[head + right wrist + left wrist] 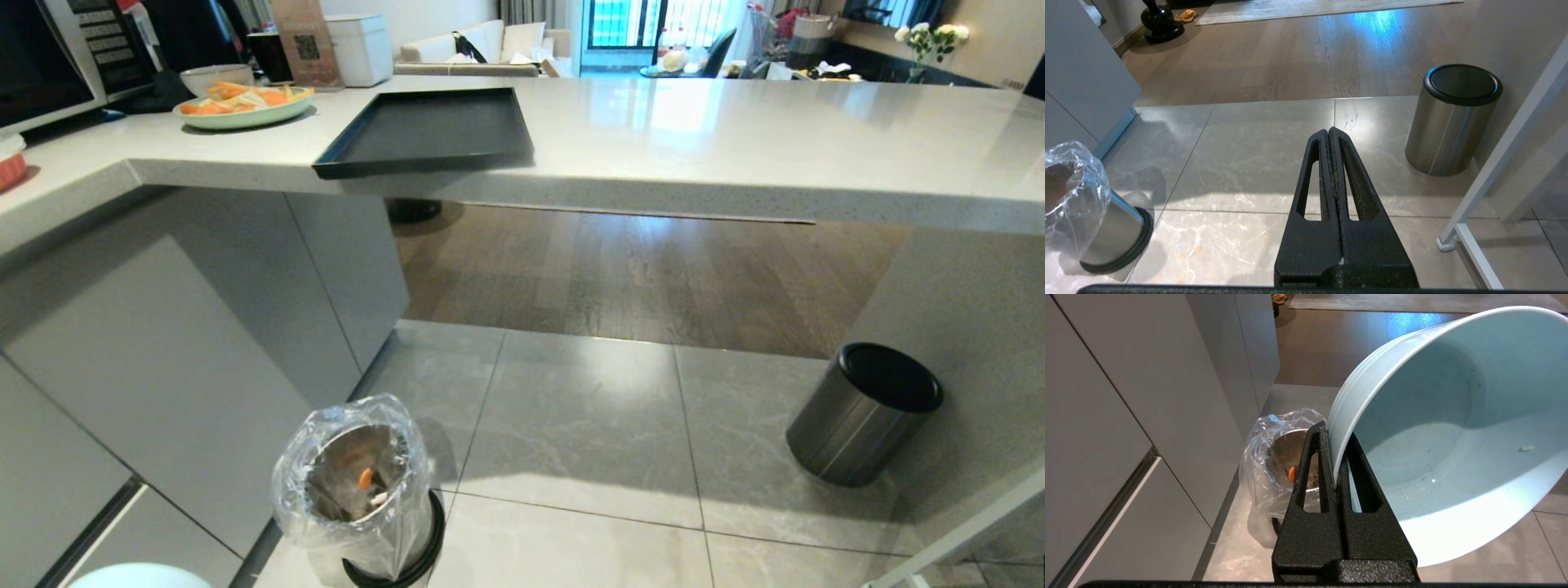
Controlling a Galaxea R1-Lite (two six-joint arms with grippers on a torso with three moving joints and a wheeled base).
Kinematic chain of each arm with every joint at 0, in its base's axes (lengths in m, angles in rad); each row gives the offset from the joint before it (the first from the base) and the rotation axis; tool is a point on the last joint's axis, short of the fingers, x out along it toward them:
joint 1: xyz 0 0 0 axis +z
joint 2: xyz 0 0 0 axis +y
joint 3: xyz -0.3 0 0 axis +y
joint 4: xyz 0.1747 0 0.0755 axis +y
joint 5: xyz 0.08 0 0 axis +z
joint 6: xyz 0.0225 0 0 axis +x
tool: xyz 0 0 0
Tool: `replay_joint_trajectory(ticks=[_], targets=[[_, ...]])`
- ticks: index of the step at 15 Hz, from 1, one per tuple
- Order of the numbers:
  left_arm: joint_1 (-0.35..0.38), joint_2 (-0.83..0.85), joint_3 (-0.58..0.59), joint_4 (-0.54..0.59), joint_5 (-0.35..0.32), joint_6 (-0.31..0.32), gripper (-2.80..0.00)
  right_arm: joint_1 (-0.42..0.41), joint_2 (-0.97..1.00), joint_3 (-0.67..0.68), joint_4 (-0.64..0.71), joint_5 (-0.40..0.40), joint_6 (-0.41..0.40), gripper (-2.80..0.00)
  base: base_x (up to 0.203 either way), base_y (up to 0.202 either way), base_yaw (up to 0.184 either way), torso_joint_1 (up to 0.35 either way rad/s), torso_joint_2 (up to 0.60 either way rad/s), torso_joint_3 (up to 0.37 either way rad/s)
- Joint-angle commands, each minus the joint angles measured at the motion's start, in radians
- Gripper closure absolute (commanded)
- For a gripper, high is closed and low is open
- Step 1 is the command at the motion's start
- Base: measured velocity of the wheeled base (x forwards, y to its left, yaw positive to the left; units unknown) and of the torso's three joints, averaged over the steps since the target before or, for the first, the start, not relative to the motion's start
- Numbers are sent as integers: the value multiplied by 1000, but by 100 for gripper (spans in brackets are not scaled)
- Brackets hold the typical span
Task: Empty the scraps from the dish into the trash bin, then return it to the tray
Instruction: Put the bowl back to the table
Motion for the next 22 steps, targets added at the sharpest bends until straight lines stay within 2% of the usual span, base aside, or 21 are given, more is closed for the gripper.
replay_joint_trajectory(ticks=[1,14,22], targets=[[0,1,0,0,-1,1,0,0,0,0,-2,0,1,0,66,0,-1,-2,2,-4],[0,1,0,0,1,-1,0,0,0,-1,-1,0,1,0,188,0,1,3,3,2],[0,1,0,0,1,-1,0,0,0,0,-1,0,1,0,8,0,-1,2,0,-1]])
